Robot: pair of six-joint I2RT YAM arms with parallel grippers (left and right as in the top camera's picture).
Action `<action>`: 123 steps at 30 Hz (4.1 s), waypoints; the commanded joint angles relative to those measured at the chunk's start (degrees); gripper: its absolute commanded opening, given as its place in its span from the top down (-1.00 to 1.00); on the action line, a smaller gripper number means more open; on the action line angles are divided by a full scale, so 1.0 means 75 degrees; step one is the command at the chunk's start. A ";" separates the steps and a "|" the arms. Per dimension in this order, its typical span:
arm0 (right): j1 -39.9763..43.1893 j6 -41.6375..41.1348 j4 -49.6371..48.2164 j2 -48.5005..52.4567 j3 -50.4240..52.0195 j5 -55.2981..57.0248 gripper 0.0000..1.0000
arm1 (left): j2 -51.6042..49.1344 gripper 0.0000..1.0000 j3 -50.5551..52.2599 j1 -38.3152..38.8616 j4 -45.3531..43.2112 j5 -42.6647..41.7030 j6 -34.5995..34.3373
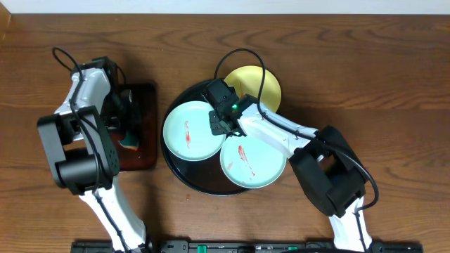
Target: Clean dirty plates on tray and stack at the side
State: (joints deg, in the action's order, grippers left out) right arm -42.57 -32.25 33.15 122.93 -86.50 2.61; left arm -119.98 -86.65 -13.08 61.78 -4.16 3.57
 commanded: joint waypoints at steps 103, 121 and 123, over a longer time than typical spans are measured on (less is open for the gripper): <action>0.0163 0.0079 0.0446 0.0128 0.0058 -0.0813 0.98 | 0.2171 0.85 0.3640 0.3888 -0.3308 -0.2579 -0.0761; 0.0163 0.0079 0.0498 0.0128 0.0058 -0.0810 0.98 | 0.2171 0.85 0.3640 0.3896 -0.4753 0.2652 -0.4121; 0.0163 0.0082 0.0498 0.0128 0.0058 -0.0810 0.97 | 0.2171 0.84 0.3640 0.3905 -0.4246 0.2171 -0.4115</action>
State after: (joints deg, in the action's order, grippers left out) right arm -40.77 -31.42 35.55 122.93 -86.87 -4.03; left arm -103.11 -59.68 16.40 25.58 9.89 -23.07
